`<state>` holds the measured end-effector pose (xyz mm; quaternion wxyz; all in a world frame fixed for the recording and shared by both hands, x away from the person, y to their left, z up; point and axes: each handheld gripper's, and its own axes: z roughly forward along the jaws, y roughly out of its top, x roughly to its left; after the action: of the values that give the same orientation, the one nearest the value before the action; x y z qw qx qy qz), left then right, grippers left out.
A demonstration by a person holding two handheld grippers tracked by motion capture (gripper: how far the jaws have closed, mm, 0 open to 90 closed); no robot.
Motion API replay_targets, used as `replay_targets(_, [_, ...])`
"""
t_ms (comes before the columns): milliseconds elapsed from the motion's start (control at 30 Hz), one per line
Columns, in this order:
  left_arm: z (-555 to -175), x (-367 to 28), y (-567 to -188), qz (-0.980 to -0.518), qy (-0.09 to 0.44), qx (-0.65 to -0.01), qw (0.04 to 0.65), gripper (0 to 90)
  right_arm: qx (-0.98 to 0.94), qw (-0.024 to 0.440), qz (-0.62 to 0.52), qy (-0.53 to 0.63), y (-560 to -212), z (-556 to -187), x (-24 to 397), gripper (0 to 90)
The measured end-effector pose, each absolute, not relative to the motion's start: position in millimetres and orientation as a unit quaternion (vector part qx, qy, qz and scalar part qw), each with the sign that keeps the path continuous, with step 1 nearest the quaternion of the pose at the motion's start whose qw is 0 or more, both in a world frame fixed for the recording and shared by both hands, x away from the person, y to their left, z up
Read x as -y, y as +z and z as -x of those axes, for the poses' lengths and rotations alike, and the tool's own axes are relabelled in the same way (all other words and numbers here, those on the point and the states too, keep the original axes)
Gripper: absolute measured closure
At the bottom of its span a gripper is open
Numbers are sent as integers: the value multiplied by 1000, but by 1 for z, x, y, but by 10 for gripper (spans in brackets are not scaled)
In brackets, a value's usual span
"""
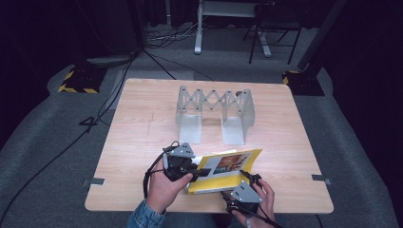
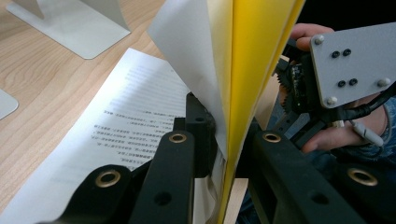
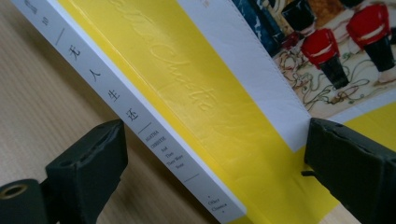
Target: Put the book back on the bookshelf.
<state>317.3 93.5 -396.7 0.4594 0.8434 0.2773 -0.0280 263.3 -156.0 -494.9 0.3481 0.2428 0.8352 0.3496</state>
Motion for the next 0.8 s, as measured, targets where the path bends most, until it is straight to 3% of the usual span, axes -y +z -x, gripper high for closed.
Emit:
replay_targets(367, [-316, -92, -397, -841, -38, -269, 468, 824, -827, 369, -241, 350, -496, -270, 151, 72])
replay_targets(700, [-312, -93, -396, -841, -26, -268, 470, 824, -820, 426, -190, 330, -498, -270, 143, 74])
replay_targets(767, [-312, -93, -396, -843, -27, -267, 467, 824, -821, 428, -190, 328, -500, -271, 141, 84])
replay_targets(800, [-313, -92, -398, -844, -25, -270, 463, 823, -824, 431, -185, 319, -502, -273, 140, 148])
